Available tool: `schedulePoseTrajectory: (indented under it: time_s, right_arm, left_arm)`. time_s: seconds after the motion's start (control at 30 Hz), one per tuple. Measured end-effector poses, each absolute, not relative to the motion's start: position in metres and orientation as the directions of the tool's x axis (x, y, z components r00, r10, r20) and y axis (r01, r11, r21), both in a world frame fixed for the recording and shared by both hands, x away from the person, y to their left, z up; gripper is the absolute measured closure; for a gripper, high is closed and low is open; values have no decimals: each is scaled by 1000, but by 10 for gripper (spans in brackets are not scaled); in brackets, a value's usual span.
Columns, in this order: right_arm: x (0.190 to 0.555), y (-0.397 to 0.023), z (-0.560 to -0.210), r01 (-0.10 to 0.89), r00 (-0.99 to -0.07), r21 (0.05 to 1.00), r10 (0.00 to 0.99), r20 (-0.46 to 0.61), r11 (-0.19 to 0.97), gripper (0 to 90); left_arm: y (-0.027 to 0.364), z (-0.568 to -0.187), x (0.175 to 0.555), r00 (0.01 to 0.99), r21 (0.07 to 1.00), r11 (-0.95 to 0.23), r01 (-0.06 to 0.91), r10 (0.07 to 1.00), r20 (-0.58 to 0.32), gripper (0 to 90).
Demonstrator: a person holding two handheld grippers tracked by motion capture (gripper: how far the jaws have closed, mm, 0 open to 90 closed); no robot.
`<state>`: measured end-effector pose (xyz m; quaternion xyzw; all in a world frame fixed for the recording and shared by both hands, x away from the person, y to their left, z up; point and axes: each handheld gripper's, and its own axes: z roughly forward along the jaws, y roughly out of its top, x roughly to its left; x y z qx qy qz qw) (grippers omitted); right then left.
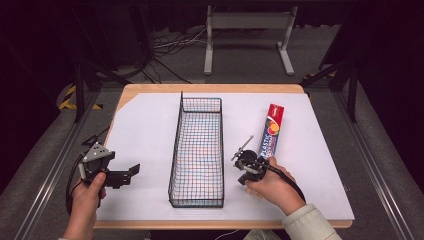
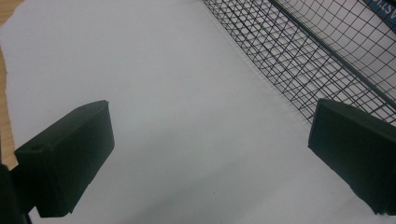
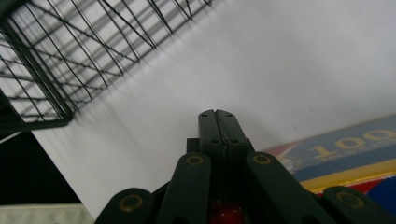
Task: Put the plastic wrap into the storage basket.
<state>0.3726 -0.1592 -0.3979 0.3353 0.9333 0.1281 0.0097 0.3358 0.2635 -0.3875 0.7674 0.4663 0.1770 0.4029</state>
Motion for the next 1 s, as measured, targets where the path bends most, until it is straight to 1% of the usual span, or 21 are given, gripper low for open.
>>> schedulePoseTrajectory:
  time_s: [0.33,0.7,1.0]
  right_arm:
    - [367,-194,-396,672,-734,211,676,64,710,900]
    - [361,-225,-395,707,-699,206,712,61,677,900]
    - [356,-268,-392,765,-633,188,773,43,616,900]
  left_arm:
    - [264,-390,337,495,778,-233,584,862,-113,8]
    - [266,-391,337,486,776,-226,589,866,-116,8]
    - [268,-393,338,470,769,-211,604,873,-130,8]
